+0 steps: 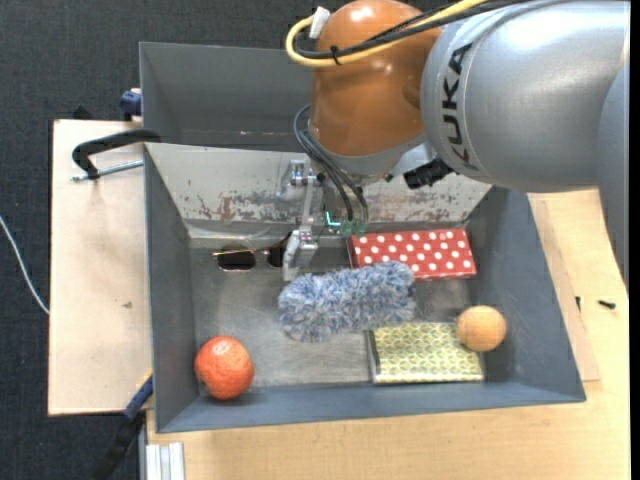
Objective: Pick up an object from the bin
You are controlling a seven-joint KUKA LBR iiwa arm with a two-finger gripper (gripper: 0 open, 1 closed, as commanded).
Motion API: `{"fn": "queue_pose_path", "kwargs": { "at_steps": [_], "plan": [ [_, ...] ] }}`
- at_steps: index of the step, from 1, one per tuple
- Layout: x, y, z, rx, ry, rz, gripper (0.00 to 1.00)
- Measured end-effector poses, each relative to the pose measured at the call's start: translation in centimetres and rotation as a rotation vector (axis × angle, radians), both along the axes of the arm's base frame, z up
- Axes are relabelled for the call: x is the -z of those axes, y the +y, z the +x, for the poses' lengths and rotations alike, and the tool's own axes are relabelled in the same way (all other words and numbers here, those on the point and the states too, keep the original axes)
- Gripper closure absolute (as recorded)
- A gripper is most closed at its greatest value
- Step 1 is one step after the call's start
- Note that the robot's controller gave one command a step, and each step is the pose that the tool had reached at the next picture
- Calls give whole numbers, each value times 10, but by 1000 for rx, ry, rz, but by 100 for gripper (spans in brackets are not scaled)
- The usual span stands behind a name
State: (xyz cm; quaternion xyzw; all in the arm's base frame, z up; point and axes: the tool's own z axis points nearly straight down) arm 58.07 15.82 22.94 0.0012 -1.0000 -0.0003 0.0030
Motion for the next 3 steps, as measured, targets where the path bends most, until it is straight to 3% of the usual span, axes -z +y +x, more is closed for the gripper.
{"fn": "queue_pose_path", "kwargs": {
  "at_steps": [1,2,3],
  "plan": [
    [-4,-1,2,2,-8,1,0],
    [36,-5,1,33,-15,3,0],
    [80,-6,-2,110,-1,-1,0]
  ]
}}
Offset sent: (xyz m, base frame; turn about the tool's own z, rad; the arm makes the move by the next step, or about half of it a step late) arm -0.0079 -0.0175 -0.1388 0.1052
